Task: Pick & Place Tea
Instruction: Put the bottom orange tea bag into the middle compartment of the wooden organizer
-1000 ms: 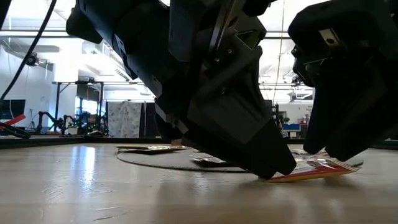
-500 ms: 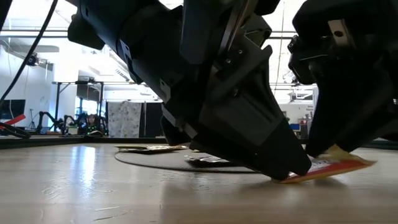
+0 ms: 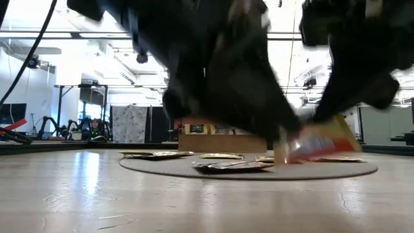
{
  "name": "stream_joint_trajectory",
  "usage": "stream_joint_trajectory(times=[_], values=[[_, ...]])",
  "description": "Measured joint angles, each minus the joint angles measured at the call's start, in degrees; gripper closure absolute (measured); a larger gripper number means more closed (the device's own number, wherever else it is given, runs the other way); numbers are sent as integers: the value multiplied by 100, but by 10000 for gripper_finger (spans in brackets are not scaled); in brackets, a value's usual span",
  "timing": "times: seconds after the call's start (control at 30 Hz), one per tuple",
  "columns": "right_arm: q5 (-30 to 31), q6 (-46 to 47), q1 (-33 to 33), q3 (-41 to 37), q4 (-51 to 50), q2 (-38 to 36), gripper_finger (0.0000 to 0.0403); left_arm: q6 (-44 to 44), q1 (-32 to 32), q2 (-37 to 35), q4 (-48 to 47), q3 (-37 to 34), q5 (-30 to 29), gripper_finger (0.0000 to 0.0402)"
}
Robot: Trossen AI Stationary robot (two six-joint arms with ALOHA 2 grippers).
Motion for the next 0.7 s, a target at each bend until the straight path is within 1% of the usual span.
stream_joint_trajectory(times=[0.07,0.2,0.3,0.37,0.47,0.6,0.7], values=[[274,-352,-72,46,-510,-363,394,-116,0,-302,-313,4,-310,273],[556,-1205,-471,88,-1423,-1152,394,-269,0,-965,-1113,-9,-1235,273],[605,-1873,-960,54,-1663,-1726,394,-398,45,-1479,-1630,-36,-1841,273],[495,-2476,-1354,40,-1657,-2017,394,-562,89,-1862,-1796,-161,-2085,273],[145,-3416,-1996,40,-1471,-2253,394,-767,182,-2421,-1818,-465,-2344,273],[-573,-4666,-2907,34,-1026,-2244,394,-986,352,-3237,-1767,-1047,-2754,273],[-1019,-5412,-3609,34,-595,-2089,394,-988,604,-3855,-1655,-1607,-2847,273]])
